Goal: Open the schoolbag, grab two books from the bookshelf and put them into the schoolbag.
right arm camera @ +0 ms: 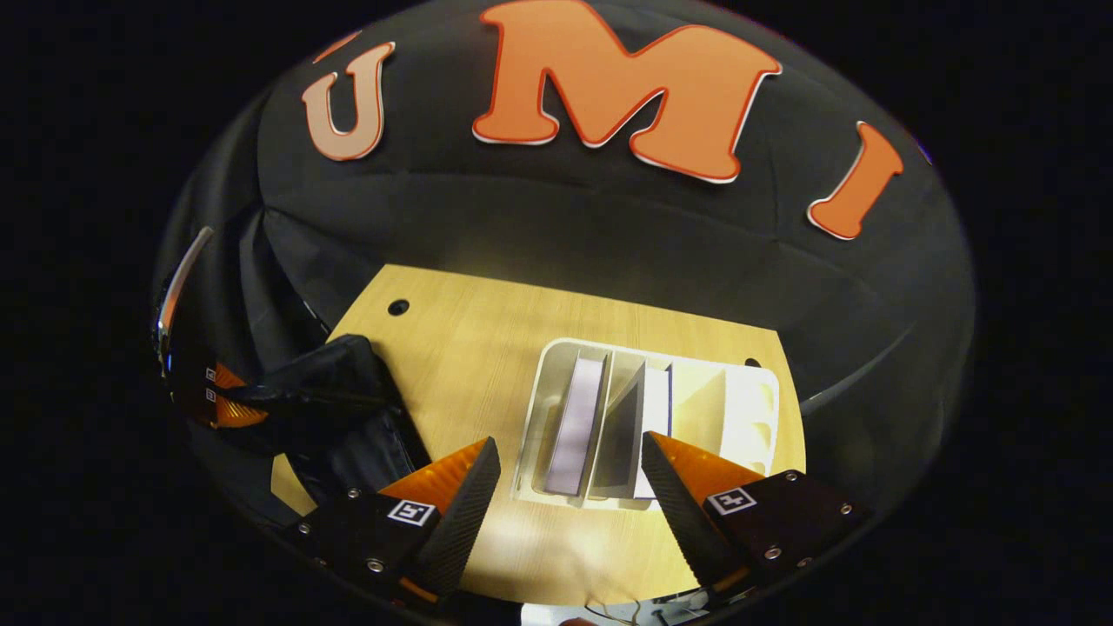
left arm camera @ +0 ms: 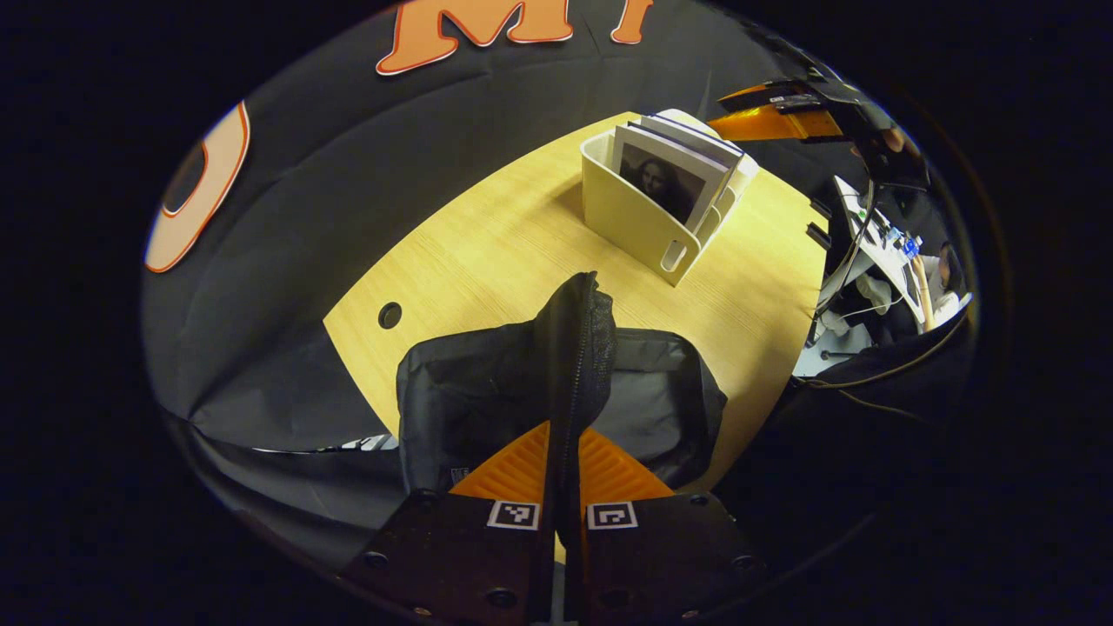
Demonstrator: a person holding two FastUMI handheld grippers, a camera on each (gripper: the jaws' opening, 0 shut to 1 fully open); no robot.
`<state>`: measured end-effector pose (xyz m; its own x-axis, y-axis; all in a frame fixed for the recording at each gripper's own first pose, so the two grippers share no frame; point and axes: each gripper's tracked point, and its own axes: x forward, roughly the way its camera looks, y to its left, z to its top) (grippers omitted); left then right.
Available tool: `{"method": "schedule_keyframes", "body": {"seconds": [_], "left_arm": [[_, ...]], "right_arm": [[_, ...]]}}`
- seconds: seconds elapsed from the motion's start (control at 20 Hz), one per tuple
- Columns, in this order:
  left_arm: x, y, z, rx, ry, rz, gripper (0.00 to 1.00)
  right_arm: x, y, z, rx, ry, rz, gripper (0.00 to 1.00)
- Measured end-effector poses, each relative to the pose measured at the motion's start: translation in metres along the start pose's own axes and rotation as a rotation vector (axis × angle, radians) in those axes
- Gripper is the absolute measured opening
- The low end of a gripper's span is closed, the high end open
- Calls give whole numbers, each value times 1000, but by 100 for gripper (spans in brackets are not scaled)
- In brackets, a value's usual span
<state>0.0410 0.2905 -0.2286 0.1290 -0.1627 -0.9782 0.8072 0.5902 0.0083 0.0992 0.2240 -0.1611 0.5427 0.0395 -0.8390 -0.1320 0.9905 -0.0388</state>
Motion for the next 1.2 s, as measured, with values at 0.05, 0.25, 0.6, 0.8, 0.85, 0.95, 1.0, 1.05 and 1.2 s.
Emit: {"method": "schedule_keyframes", "body": {"seconds": [0.05,0.25,0.6,0.8,0.85,0.95,1.0,1.05,1.2], "left_arm": [[0,1,3,-9,2,1,6],[3,-3,4,-22,6,9,6],[13,3,8,-71,14,43,6],[16,-1,9,-84,9,33,6],[16,-1,8,-85,9,33,6],[18,1,8,-83,5,35,6],[19,0,7,-82,2,33,6],[19,0,8,-82,-1,31,6],[21,-1,8,-75,-13,18,6]], "right_arm": [[10,0,0,-3,35,13,97],[59,-3,-13,-1,186,3,98],[111,-5,-24,172,371,37,63],[110,-3,-37,215,479,32,40],[106,-3,-38,209,490,29,38],[96,-3,-35,209,488,17,35],[89,-3,-33,218,486,23,34],[81,-3,-29,237,475,38,41],[49,-5,-20,313,446,71,33]]}}
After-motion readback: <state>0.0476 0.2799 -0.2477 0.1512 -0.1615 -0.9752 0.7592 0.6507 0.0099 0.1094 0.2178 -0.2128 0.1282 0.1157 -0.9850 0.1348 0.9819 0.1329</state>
